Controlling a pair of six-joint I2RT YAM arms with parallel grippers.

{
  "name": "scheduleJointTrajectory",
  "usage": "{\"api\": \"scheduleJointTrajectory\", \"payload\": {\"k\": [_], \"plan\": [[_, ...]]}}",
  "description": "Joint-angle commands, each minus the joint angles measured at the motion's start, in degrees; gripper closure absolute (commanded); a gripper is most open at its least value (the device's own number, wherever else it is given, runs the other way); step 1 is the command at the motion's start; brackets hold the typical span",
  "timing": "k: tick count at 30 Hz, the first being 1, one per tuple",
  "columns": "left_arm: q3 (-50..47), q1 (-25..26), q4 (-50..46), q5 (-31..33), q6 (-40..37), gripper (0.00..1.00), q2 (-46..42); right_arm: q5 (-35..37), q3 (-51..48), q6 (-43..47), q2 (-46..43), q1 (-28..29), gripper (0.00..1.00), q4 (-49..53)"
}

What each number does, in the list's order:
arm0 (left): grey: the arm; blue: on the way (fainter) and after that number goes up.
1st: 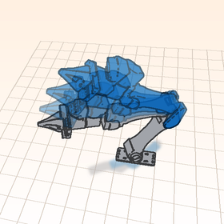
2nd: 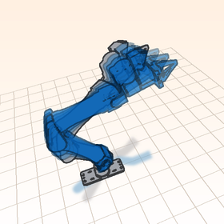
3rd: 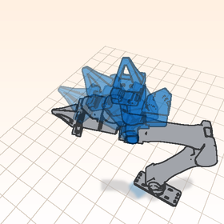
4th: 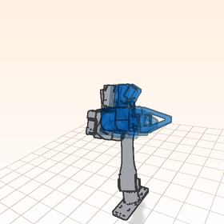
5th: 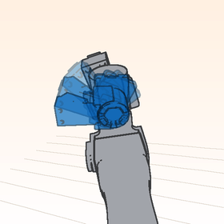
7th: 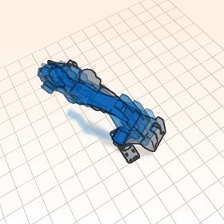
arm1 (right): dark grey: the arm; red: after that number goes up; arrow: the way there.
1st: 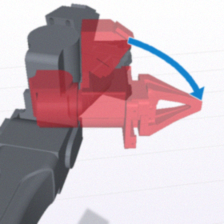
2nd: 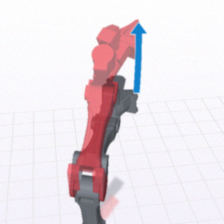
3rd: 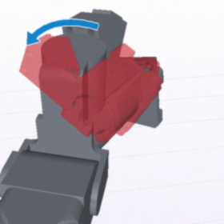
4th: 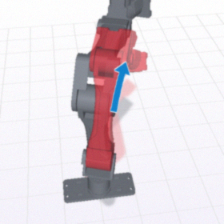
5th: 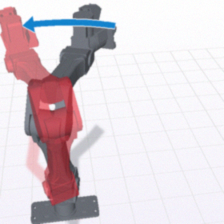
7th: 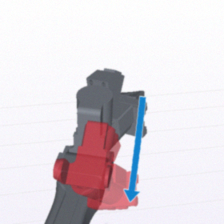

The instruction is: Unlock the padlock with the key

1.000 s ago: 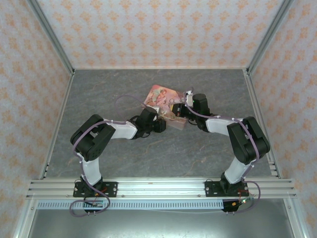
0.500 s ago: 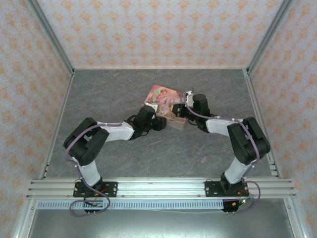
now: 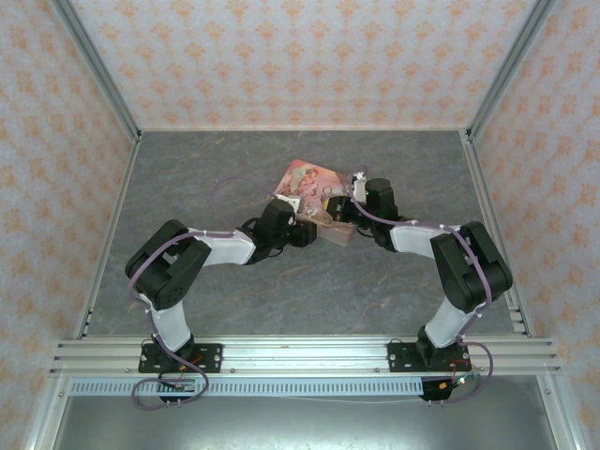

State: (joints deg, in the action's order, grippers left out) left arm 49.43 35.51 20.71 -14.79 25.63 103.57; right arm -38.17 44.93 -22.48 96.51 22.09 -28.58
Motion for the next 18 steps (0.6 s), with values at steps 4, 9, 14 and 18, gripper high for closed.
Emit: {"api": "scheduleJointTrajectory", "payload": {"k": [4, 9, 14, 18], "plan": [[0.8, -0.1, 4.5, -1.5, 0.3, 0.5, 1.6, -0.6, -2.7, 0.2, 1.0, 0.8, 1.0, 6.3], [-0.1, 0.0, 4.5, -1.2, 0.1, 0.5, 1.3, -0.7, -2.8, 0.0, 1.0, 0.7, 1.0, 5.9], [-0.3, 0.0, 4.1, -0.7, -0.1, 0.47, 1.5, -0.7, -2.8, -0.2, 1.0, 0.7, 1.0, 5.7], [-0.7, -0.1, 3.7, 0.8, -0.9, 0.46, 1.4, -0.7, -2.9, -0.2, 0.8, 0.7, 1.0, 5.8]]}}
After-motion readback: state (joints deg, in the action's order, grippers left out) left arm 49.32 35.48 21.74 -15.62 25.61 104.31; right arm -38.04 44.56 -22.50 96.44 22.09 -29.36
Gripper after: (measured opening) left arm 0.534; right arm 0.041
